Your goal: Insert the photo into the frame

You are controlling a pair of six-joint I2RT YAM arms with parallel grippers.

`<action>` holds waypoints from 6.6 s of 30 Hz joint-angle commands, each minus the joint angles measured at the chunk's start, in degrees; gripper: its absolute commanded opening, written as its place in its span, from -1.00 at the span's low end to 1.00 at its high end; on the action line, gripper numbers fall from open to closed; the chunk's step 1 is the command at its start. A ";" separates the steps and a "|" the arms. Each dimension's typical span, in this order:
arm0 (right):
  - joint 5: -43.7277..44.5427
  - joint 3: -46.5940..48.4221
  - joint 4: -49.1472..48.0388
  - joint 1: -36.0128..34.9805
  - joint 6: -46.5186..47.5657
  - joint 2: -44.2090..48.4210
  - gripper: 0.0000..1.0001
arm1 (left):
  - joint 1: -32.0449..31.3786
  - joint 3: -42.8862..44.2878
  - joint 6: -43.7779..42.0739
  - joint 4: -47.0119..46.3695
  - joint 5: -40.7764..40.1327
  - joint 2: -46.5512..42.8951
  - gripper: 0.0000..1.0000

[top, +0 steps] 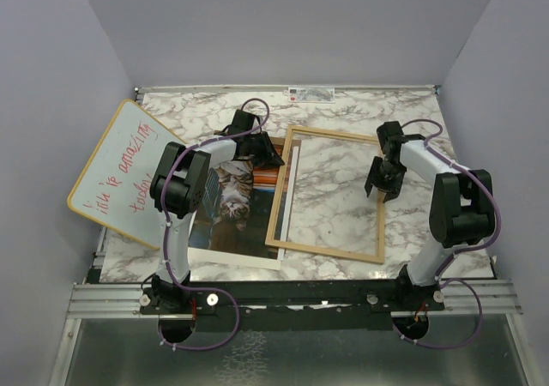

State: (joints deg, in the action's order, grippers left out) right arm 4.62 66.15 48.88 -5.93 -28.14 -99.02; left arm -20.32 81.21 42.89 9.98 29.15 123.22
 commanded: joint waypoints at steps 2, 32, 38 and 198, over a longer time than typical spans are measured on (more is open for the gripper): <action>2.37 -1.32 -0.31 -0.22 -1.32 0.13 -0.06 | 1.20 -3.83 -5.28 9.09 -12.46 5.35 -0.46; 6.04 -2.25 -0.37 -0.22 -0.71 -3.04 -0.12 | 1.33 -3.47 -5.10 9.30 -12.80 5.72 -0.46; 6.34 -2.56 1.23 -0.26 -0.86 -1.25 -0.08 | 1.33 -3.04 -5.18 9.36 -12.10 5.33 -0.45; -10.60 13.98 -18.43 10.85 -2.89 -14.51 0.44 | -6.07 9.76 -13.01 9.81 8.08 7.77 -0.12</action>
State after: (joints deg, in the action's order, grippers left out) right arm -2.37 77.34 33.34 3.73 -31.88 -111.59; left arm -22.59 90.24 32.77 15.79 35.46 126.96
